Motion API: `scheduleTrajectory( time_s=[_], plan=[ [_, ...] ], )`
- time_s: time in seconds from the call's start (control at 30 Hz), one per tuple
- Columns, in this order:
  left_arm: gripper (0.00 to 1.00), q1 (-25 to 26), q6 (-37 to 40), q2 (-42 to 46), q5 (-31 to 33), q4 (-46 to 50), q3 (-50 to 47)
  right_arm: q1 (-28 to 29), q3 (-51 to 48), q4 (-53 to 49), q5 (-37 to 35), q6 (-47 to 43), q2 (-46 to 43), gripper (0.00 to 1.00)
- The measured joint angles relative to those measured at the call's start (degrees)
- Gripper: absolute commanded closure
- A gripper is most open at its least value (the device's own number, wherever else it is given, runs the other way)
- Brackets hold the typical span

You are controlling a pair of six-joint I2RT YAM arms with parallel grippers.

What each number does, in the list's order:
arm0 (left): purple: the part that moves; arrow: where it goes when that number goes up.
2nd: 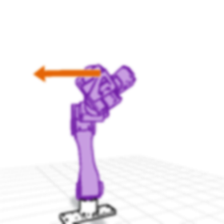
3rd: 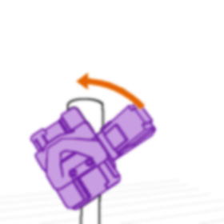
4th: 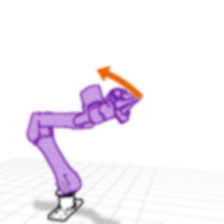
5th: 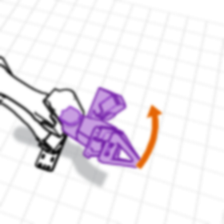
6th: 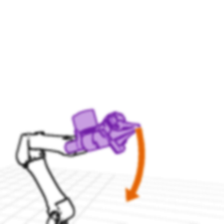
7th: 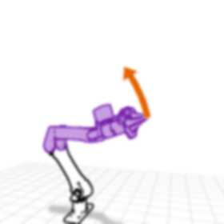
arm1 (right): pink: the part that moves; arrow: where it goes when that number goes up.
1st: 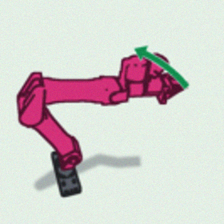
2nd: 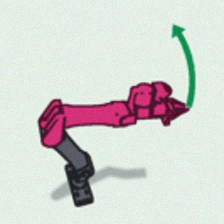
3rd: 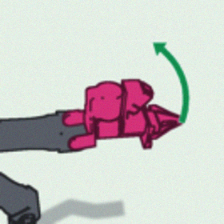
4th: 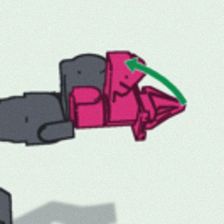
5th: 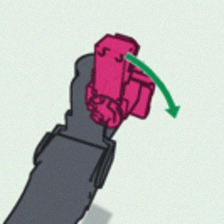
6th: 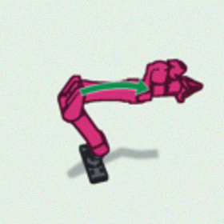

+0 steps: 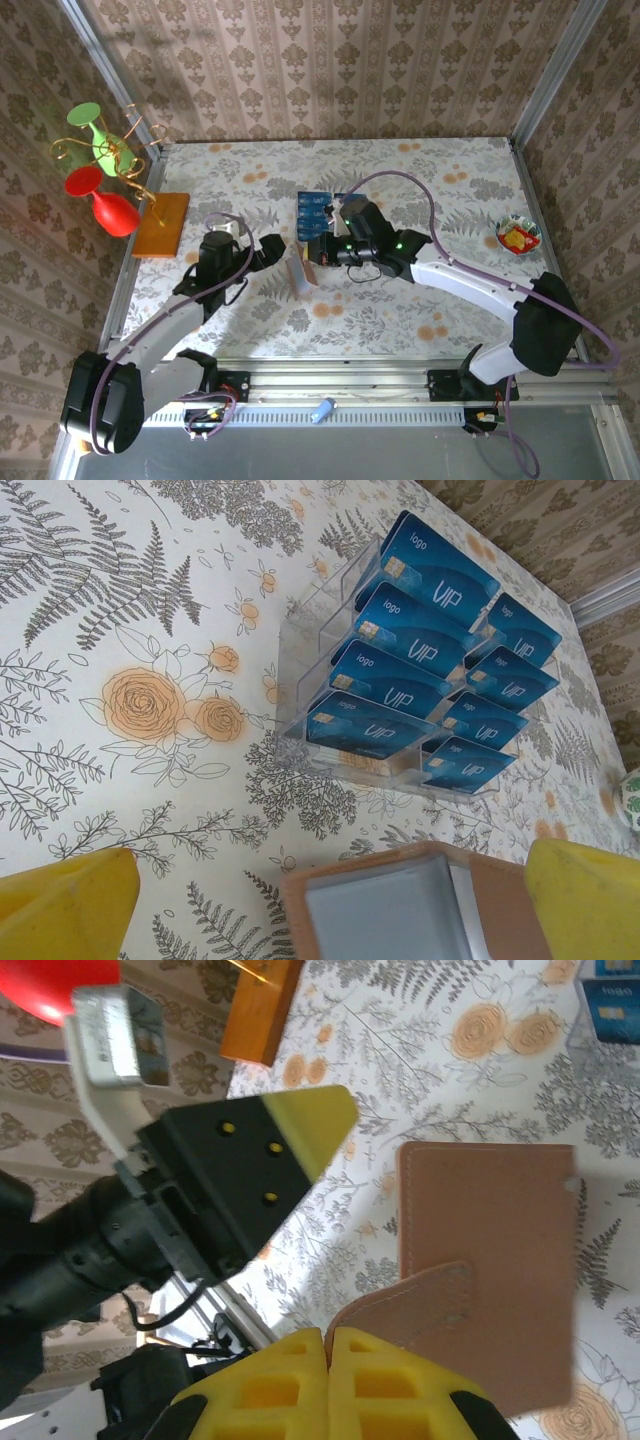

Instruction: Put the credit cards into the card holder

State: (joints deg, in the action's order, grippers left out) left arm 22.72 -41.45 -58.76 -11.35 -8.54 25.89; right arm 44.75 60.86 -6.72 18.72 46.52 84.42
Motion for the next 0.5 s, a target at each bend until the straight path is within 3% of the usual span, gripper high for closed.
scheduleTrajectory(
  time_s=[0.3,0.5],
  plan=[
    [0.00,0.1,1.3,-0.8,-0.8,2.1,0.0,-3.7,-13.5,6.3,1.3,1.4,1.1,1.00],
    [0.00,2.0,2.6,-4.7,-0.8,3.1,0.0,-6.9,-18.4,7.5,1.3,1.5,-3.5,1.00]
  ],
)
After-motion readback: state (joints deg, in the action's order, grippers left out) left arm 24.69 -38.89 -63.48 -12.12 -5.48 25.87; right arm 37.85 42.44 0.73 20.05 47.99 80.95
